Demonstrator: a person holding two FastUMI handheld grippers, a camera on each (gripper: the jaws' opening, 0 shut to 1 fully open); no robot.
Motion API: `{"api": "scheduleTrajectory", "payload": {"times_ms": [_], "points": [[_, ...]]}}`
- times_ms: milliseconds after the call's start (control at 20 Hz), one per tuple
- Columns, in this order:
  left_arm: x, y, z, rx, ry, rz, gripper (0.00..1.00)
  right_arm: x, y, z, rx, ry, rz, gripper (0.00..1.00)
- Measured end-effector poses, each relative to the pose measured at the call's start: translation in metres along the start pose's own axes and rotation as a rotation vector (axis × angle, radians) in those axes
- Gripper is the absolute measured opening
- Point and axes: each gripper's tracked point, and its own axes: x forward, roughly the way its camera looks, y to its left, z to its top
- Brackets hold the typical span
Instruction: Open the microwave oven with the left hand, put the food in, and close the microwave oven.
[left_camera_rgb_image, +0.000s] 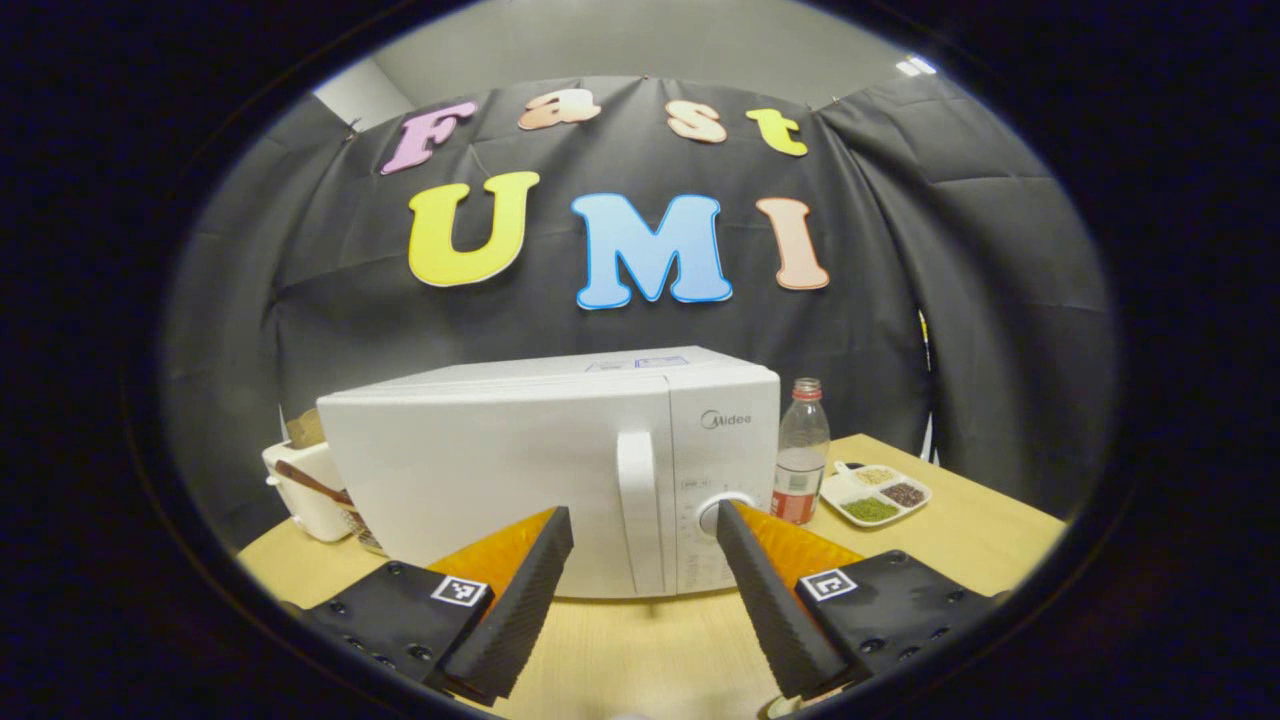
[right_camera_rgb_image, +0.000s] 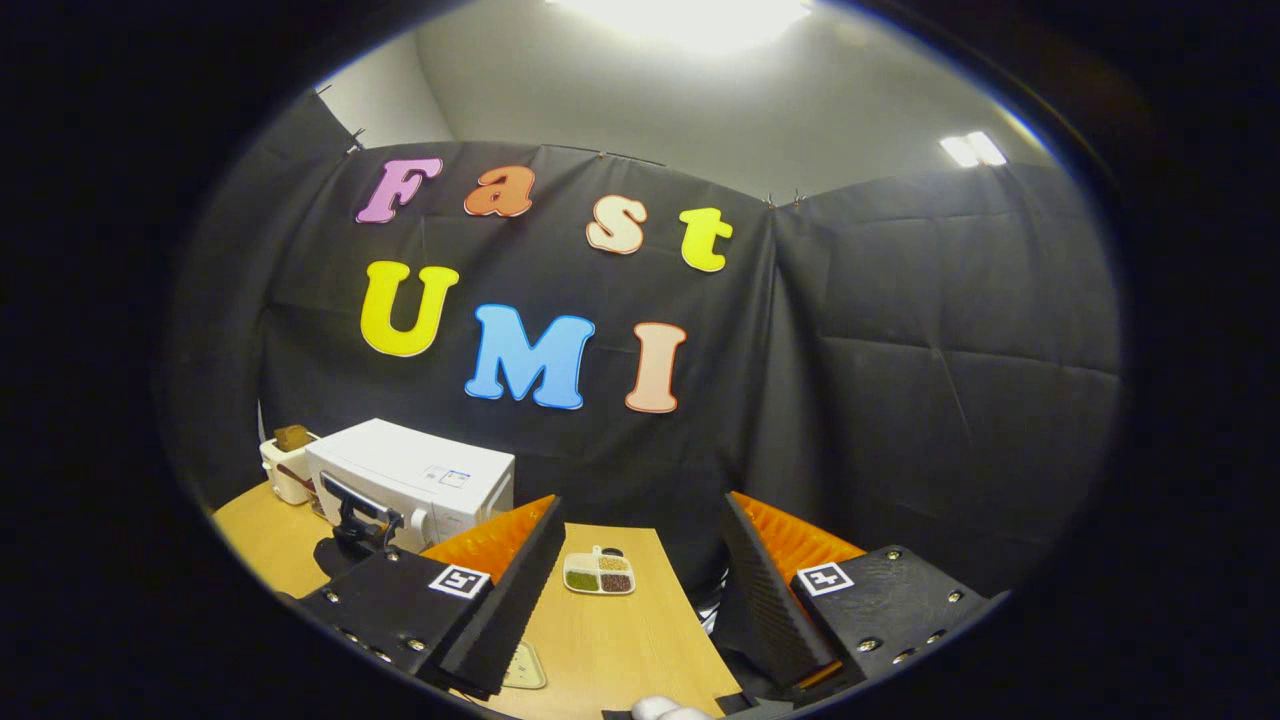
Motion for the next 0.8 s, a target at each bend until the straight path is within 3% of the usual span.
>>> {"api": "scheduleTrajectory", "payload": {"times_ms": [200, 300, 450, 650, 700, 750, 800], "points": [[0.031, 0.000, -0.007, 0.002, 0.007, 0.001, 1.00, 0.001, -0.001, -0.015, -0.001, 0.039, -0.012, 0.96], [0.037, 0.003, -0.004, -0.023, 0.001, 0.005, 0.94, 0.004, -0.002, -0.021, 0.006, 0.054, -0.013, 0.96], [0.044, -0.002, -0.003, -0.057, 0.006, -0.027, 0.94, 0.004, 0.001, -0.026, 0.021, 0.069, -0.005, 0.96], [0.046, -0.007, -0.001, -0.052, 0.008, -0.057, 0.75, 0.004, 0.000, -0.026, 0.027, 0.072, -0.008, 0.96], [0.049, 0.001, 0.000, -0.053, 0.014, -0.025, 0.75, 0.005, -0.001, -0.028, 0.014, 0.070, -0.012, 0.96], [0.050, 0.008, -0.007, -0.067, 0.032, -0.018, 0.55, 0.004, 0.000, -0.028, 0.006, 0.071, -0.009, 0.96], [0.044, 0.007, -0.003, -0.102, 0.028, -0.031, 0.48, 0.003, 0.002, -0.028, 0.005, 0.070, -0.006, 0.96]]}}
